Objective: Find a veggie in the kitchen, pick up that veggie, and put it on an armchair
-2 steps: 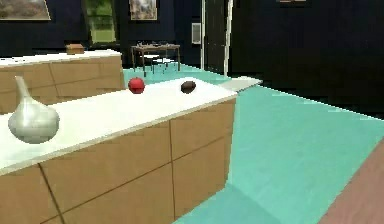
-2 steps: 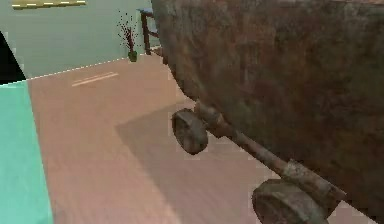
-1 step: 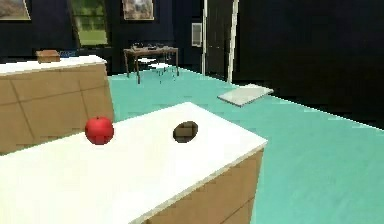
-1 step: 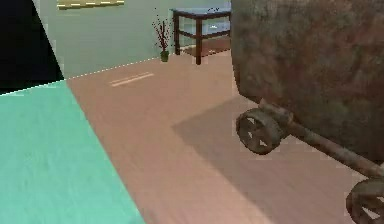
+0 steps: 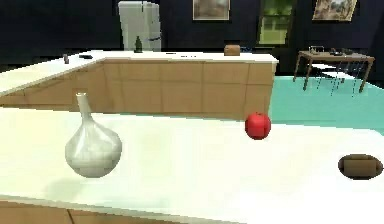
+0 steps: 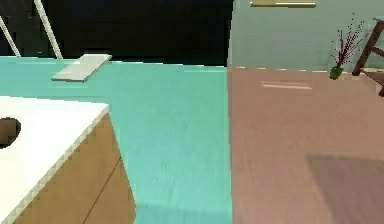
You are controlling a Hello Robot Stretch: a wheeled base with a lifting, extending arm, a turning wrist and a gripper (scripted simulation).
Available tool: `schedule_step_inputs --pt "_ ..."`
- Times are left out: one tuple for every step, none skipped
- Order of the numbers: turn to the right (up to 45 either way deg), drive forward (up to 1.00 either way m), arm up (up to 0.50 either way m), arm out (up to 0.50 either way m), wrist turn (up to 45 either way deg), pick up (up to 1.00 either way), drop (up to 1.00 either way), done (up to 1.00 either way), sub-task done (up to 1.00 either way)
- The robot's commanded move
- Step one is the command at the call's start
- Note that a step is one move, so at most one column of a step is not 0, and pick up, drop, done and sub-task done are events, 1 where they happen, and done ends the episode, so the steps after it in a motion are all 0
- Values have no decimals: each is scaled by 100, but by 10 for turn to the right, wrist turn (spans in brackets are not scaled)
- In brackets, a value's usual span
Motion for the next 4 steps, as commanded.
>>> schedule_step_inputs --pt "-420 0 0 0 0 0 0 0 0" --pt "0 0 50 0 0 0 0 0 0" --pt "0 0 38 0 0 0 0 0 0" --pt "0 0 0 46 0 0 0 0 0"
